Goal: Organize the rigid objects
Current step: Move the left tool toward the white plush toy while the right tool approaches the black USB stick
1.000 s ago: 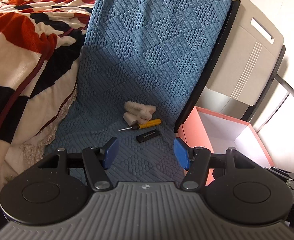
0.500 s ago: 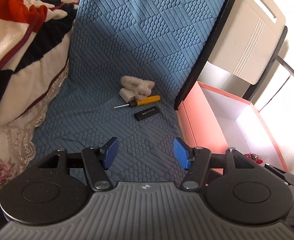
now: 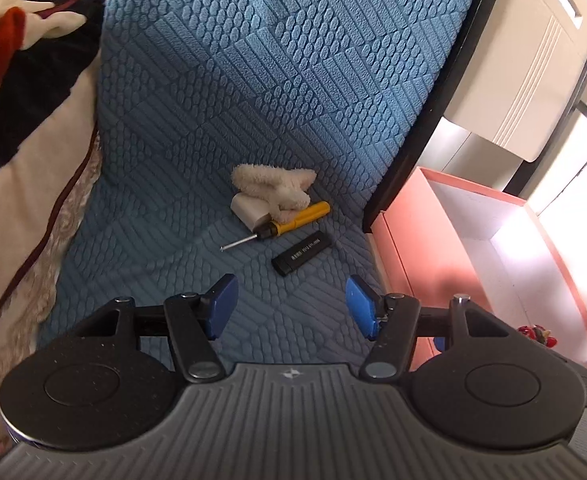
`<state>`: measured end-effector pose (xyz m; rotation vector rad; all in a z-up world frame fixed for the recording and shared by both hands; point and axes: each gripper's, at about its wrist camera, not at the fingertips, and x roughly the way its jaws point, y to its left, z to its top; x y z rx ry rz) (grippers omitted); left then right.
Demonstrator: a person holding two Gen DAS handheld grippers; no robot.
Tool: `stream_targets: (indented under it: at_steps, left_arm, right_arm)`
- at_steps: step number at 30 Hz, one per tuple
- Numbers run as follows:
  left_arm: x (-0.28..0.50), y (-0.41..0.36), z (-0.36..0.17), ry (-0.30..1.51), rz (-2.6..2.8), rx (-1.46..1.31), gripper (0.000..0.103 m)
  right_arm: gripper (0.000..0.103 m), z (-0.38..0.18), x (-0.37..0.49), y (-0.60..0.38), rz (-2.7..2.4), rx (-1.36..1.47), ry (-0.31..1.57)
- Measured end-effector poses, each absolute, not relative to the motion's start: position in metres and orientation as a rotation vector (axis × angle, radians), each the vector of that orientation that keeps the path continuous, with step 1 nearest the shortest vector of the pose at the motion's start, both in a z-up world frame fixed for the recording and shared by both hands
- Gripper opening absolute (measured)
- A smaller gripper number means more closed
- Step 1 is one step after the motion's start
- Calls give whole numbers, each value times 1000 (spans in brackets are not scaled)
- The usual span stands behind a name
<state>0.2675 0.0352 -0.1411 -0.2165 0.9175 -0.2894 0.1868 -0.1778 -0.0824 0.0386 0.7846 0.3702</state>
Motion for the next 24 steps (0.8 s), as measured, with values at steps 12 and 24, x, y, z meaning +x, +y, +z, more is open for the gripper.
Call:
stream_targets:
  at_steps: [12,24]
  left_arm:
    - [343,20,-177,968,-323,-216,65]
    - [401,18,-209,1030,-359,-229,57]
  right_arm:
    - [65,-115,240,-155,388,-11,845]
    - [78,-147,310,-154,357,21,880]
